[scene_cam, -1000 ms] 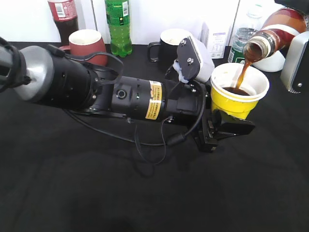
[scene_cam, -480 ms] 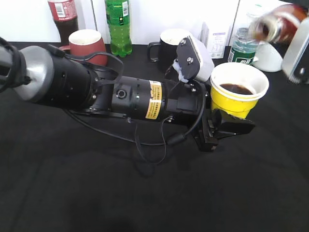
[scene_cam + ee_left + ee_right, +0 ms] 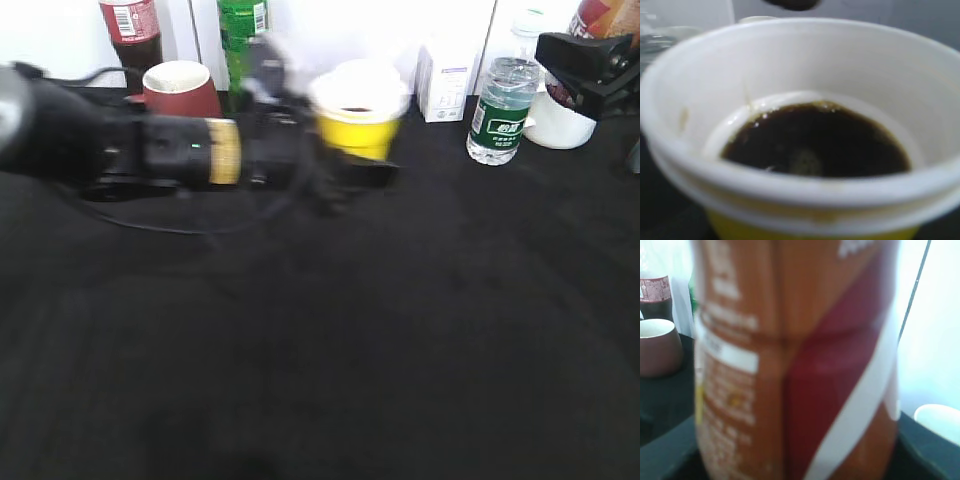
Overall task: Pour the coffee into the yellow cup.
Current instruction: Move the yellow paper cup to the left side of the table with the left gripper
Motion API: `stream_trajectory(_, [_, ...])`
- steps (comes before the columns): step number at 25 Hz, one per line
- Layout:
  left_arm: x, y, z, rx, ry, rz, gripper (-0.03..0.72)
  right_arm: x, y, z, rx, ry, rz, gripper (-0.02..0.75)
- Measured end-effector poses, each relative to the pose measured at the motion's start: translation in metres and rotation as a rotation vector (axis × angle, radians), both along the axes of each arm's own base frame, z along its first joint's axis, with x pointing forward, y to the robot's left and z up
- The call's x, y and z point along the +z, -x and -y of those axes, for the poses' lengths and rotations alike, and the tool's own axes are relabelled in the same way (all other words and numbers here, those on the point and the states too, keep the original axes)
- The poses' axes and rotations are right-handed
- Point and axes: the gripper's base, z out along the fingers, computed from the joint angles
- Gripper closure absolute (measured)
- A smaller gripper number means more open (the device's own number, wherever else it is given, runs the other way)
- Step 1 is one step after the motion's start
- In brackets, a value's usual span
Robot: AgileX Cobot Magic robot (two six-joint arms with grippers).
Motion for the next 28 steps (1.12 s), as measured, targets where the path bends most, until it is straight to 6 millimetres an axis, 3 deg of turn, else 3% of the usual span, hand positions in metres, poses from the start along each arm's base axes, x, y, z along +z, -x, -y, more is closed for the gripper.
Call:
stream_trajectory(5, [-0.024, -0.019, -0.065, 0.163, -0.043, -0.081, 0.236, 0.0, 0.0, 0.0, -0.001, -0.005, -0.002, 0.21])
stream_trajectory(9, [-0.033, -0.028, -0.095, 0.283, -0.056, -0.016, 0.236, 0.0, 0.0, 0.0, -0.001, -0.006, -0.003, 0.21])
stream_trajectory(18, [-0.079, -0.047, -0.111, 0.473, 0.018, 0.043, 0.236, 0.0, 0.0, 0.0, -0.001, -0.006, -0.003, 0.21])
stream_trajectory(24, [-0.087, -0.048, -0.112, 0.5, 0.033, 0.037, 0.236, 0.0, 0.0, 0.0, -0.001, -0.007, -0.003, 0.211])
stream_trajectory(25, [-0.087, -0.048, -0.112, 0.5, 0.033, 0.037, 0.226, 0.0, 0.0, 0.0, -0.001, -0.007, -0.003, 0.211])
stream_trajectory(28, [-0.088, -0.048, -0.113, 0.501, 0.021, 0.031, 0.104, 0.0, 0.0, 0.0, -0.001, -0.007, -0.003, 0.211])
